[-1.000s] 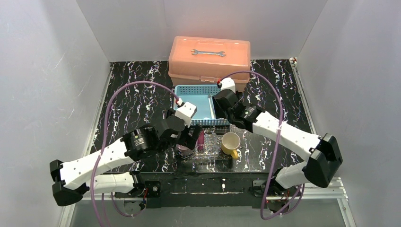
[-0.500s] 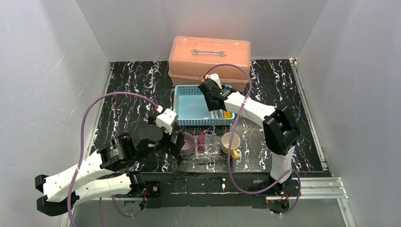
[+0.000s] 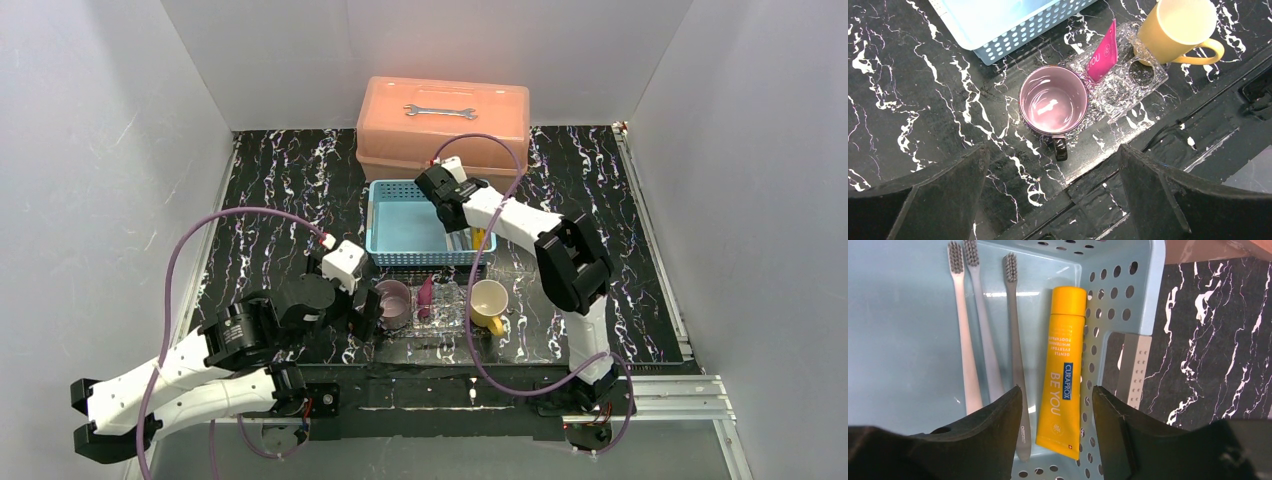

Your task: Prepare toiletry sets of a toothbrush and toothpaste on the tray

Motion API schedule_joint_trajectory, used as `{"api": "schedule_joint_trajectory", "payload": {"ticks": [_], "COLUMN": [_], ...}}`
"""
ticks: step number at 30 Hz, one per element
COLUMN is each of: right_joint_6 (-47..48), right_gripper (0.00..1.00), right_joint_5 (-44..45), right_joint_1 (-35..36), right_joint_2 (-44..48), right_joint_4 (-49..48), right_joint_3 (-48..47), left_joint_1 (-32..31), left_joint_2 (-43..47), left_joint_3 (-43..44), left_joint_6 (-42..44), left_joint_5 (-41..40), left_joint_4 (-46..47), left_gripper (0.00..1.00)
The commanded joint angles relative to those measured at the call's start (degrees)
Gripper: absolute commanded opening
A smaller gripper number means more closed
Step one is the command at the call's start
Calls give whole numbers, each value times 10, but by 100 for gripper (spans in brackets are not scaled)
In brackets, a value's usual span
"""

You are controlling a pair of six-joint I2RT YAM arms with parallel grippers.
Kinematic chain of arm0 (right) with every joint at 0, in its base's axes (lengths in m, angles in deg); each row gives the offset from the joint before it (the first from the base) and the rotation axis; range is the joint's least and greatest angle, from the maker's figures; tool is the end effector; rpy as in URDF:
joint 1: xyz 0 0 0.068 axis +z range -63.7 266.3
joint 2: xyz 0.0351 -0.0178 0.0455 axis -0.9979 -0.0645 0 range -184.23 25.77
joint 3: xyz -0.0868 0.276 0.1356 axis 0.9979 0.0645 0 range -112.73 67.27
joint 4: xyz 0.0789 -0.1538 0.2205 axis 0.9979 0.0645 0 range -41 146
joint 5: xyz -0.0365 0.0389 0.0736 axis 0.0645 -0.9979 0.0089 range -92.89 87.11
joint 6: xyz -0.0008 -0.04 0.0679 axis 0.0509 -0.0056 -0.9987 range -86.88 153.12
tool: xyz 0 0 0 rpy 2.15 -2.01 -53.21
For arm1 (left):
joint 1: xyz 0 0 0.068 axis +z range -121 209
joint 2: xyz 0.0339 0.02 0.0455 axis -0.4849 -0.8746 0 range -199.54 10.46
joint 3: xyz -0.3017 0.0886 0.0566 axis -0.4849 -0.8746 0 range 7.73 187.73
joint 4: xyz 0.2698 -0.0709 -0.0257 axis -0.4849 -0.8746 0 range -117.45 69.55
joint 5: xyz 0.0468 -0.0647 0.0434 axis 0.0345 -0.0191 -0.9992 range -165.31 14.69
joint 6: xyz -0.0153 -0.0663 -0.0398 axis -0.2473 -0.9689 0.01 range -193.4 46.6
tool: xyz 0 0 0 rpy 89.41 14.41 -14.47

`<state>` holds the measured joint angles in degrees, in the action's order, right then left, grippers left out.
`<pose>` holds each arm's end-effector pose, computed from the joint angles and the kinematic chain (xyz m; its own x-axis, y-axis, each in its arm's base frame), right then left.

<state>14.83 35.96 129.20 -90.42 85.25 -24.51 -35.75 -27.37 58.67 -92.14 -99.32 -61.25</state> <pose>0.3848 0.2996 0.2284 -0.7019 -0.3187 -0.6370 -0.0890 0.9266 -0.3654 0.0838 -0.1131 0.3602 -0.4036 0.1681 -0.8993 0.5732 0.8126 -0.1053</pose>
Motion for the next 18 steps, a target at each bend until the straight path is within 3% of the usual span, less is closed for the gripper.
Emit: {"api": "schedule_joint_trajectory", "payload": {"ticks": [1,18], "right_joint_6": [-7,-10], "right_gripper": [61,58], "right_joint_5": [23,14], "right_joint_1": [-8,-25], "right_joint_2": [-24,-76], "right_joint_4": [11,11], "right_joint_3": [-37,-64], "left_joint_1": [2,2], "left_joint_2": [16,34], "left_joint_3": [-7,-15], "left_joint_6": [-7,-17], "left_joint_5": [1,3], "left_joint_4": [-1,-10], "left_gripper": [98,98]}}
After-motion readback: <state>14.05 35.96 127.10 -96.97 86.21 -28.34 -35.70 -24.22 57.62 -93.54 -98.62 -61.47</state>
